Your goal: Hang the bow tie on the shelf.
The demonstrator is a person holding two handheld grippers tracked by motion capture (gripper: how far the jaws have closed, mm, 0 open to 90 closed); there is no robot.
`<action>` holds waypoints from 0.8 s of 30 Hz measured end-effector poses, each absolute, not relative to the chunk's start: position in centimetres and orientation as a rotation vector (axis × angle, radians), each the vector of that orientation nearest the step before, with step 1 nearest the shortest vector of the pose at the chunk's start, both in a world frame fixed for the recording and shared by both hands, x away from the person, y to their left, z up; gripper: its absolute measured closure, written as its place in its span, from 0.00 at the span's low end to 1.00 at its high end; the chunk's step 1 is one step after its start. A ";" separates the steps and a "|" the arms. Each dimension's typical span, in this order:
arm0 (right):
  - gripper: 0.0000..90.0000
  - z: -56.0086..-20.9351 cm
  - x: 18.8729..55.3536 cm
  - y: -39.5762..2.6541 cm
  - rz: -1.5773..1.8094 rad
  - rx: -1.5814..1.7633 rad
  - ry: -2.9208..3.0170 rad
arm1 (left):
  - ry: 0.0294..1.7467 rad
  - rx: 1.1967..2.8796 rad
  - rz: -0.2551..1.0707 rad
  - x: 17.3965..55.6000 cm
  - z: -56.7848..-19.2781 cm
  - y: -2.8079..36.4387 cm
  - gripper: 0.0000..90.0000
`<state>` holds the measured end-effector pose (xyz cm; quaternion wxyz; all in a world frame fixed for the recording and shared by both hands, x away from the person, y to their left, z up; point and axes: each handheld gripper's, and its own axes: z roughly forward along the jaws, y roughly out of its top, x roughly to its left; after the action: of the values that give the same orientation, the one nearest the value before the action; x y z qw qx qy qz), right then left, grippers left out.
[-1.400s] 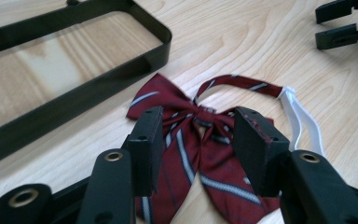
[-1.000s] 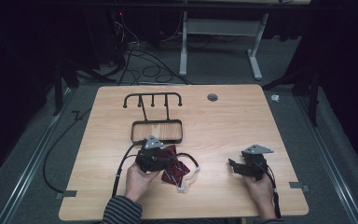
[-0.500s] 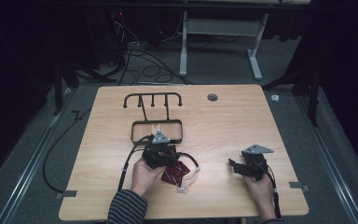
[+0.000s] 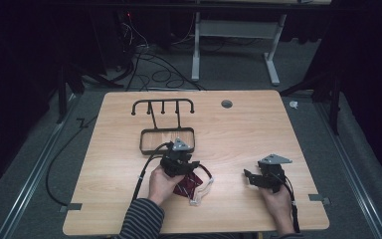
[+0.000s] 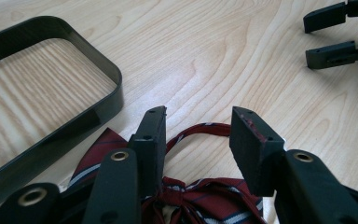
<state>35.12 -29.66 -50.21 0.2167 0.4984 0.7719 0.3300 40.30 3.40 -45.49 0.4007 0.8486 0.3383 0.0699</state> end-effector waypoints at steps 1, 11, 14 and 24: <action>0.37 -50.2 35.1 -29.7 0.914 1.381 2.139 | 0.850 2.153 0.176 40.4 -45.7 3.2 0.63; 0.37 -50.2 35.1 -29.7 0.914 1.381 2.138 | 0.835 2.187 0.175 41.1 -47.0 2.0 0.65; 0.37 -50.2 35.1 -29.7 0.914 1.381 2.138 | 0.834 2.193 0.171 41.2 -47.2 1.8 0.66; 0.37 -50.2 35.1 -29.7 0.912 1.381 2.140 | 0.860 2.219 0.175 42.0 -48.3 1.5 0.68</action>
<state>35.11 -29.66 -50.20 0.2164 0.4985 0.7722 0.3293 41.97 1.49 -48.25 0.3690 0.8643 0.3349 0.0682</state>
